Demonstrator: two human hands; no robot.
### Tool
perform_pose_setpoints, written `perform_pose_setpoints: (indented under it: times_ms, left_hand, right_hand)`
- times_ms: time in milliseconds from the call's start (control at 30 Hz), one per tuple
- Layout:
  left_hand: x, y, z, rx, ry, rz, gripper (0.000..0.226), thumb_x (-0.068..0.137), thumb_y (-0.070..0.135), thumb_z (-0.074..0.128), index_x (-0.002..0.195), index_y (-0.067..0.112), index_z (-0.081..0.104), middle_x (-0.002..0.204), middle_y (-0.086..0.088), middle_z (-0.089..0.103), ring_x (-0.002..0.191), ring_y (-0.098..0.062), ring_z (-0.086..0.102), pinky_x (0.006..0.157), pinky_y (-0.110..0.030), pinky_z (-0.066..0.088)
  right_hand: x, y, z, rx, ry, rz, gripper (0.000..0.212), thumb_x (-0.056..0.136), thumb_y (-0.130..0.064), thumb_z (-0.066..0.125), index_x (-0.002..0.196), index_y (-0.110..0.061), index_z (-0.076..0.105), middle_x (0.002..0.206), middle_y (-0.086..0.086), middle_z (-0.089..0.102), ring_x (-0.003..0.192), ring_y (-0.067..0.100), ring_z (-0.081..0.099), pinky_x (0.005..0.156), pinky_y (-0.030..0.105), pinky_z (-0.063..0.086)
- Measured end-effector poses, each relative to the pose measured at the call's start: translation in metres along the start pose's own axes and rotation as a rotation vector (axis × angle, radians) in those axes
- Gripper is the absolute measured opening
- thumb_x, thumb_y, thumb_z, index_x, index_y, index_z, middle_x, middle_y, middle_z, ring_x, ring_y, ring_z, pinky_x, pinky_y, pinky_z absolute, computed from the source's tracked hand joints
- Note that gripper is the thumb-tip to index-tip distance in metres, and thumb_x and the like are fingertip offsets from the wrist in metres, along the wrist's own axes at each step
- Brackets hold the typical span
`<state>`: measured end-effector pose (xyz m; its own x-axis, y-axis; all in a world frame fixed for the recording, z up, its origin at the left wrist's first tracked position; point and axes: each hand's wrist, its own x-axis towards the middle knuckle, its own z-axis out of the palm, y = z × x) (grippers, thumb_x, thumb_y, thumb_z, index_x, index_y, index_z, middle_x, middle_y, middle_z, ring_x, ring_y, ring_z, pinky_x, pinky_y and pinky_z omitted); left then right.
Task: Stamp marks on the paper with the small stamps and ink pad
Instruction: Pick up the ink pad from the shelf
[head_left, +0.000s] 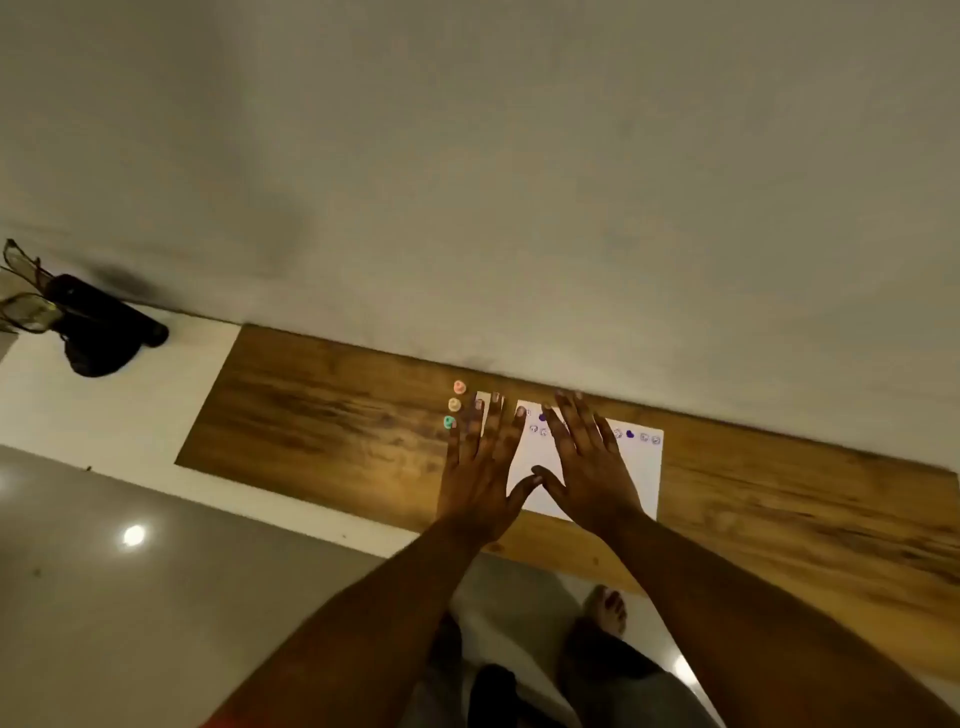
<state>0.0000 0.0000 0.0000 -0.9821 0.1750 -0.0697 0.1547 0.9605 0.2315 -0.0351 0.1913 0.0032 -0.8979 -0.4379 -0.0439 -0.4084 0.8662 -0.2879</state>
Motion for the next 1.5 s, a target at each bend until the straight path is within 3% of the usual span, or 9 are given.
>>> perform_pose_setpoints:
  times_ms: [233, 400, 567, 667, 767, 1033, 1200, 1367, 1500]
  left_hand:
    - [-0.013, -0.050, 0.085, 0.038, -0.065, -0.060, 0.089, 0.100, 0.077, 0.025, 0.168, 0.027, 0.000, 0.174, -0.010, -0.010, 0.160, -0.033, -0.005, 0.125, -0.062, 0.010]
    - [-0.023, -0.084, 0.139, -0.012, -0.059, -0.104, 0.090, 0.101, 0.074, 0.028, 0.167, 0.024, -0.006, 0.174, -0.010, -0.011, 0.160, -0.031, -0.006, 0.126, -0.058, 0.009]
    - [-0.022, -0.108, 0.181, -0.022, -0.100, -0.143, 0.090, 0.100, 0.077, 0.021, 0.167, 0.024, -0.008, 0.173, -0.008, -0.018, 0.159, -0.028, -0.015, 0.126, -0.058, 0.005]
    - [-0.020, -0.116, 0.202, -0.081, -0.035, -0.127, 0.090, 0.100, 0.077, 0.023, 0.168, 0.025, -0.005, 0.174, -0.006, -0.014, 0.160, -0.026, -0.012, 0.127, -0.058, 0.006]
    - [-0.020, -0.121, 0.218, -0.102, 0.047, -0.139, 0.092, 0.100, 0.077, 0.027, 0.168, 0.024, -0.003, 0.174, -0.006, -0.012, 0.160, -0.026, -0.010, 0.127, -0.056, 0.007]
    - [-0.031, -0.123, 0.227, -0.192, 0.293, -0.293, 0.109, 0.096, 0.075, 0.047, 0.167, 0.009, -0.002, 0.174, -0.012, -0.011, 0.160, -0.025, -0.008, 0.129, -0.045, 0.002]
    - [-0.054, -0.123, 0.222, -0.208, 0.214, -0.429, 0.110, 0.094, 0.076, 0.046, 0.166, 0.006, 0.000, 0.173, -0.015, -0.011, 0.160, -0.026, -0.009, 0.129, -0.042, 0.000]
    - [-0.061, -0.123, 0.214, -0.190, 0.138, -0.371, 0.087, 0.098, 0.062, 0.052, 0.163, 0.010, 0.024, 0.173, -0.016, 0.009, 0.160, -0.028, 0.004, 0.130, -0.044, 0.008]
    - [-0.063, -0.134, 0.206, -0.204, 0.102, -0.279, 0.079, 0.100, 0.051, 0.057, 0.160, 0.009, 0.029, 0.171, -0.019, 0.018, 0.159, -0.029, 0.013, 0.129, -0.042, 0.014]
  right_hand:
    - [0.007, -0.004, 0.103, 0.037, -0.172, 0.078, 0.090, 0.095, -0.068, 0.048, 0.165, -0.021, 0.017, 0.173, 0.006, 0.006, 0.159, 0.027, 0.001, 0.127, 0.051, 0.011]
    - [0.035, -0.003, 0.159, 0.019, -0.244, 0.043, 0.079, 0.099, -0.050, 0.055, 0.163, -0.016, 0.023, 0.171, 0.008, 0.014, 0.159, 0.029, 0.007, 0.125, 0.055, 0.021]
    - [0.079, 0.009, 0.185, -0.007, -0.201, -0.051, 0.068, 0.106, -0.045, 0.038, 0.164, -0.018, 0.016, 0.172, 0.006, 0.008, 0.160, 0.026, 0.004, 0.127, 0.052, 0.014]
    - [0.101, 0.018, 0.198, -0.039, -0.182, -0.111, 0.063, 0.108, -0.044, 0.031, 0.164, -0.022, 0.015, 0.173, 0.004, 0.005, 0.160, 0.025, 0.001, 0.128, 0.050, 0.011]
    - [0.111, 0.023, 0.209, -0.116, -0.181, -0.170, 0.058, 0.110, -0.043, 0.027, 0.163, -0.022, 0.020, 0.172, 0.003, 0.012, 0.160, 0.024, 0.003, 0.127, 0.047, 0.008]
    - [0.092, -0.004, 0.219, -0.273, -0.153, -0.246, 0.055, 0.109, -0.038, 0.036, 0.161, -0.021, 0.028, 0.168, 0.008, 0.026, 0.158, 0.029, 0.012, 0.124, 0.046, 0.018]
    - [0.057, -0.038, 0.222, -0.335, -0.163, -0.270, 0.059, 0.109, -0.034, 0.041, 0.163, -0.021, 0.022, 0.167, 0.012, 0.024, 0.155, 0.031, 0.021, 0.124, 0.044, 0.023]
    - [0.026, -0.065, 0.231, -0.353, -0.159, -0.211, 0.060, 0.107, -0.030, 0.049, 0.162, -0.023, 0.025, 0.166, 0.012, 0.027, 0.152, 0.034, 0.029, 0.122, 0.045, 0.027]
    - [0.015, -0.076, 0.233, -0.379, -0.145, -0.206, 0.060, 0.103, -0.025, 0.058, 0.158, -0.023, 0.034, 0.160, 0.013, 0.038, 0.145, 0.034, 0.039, 0.119, 0.044, 0.035]
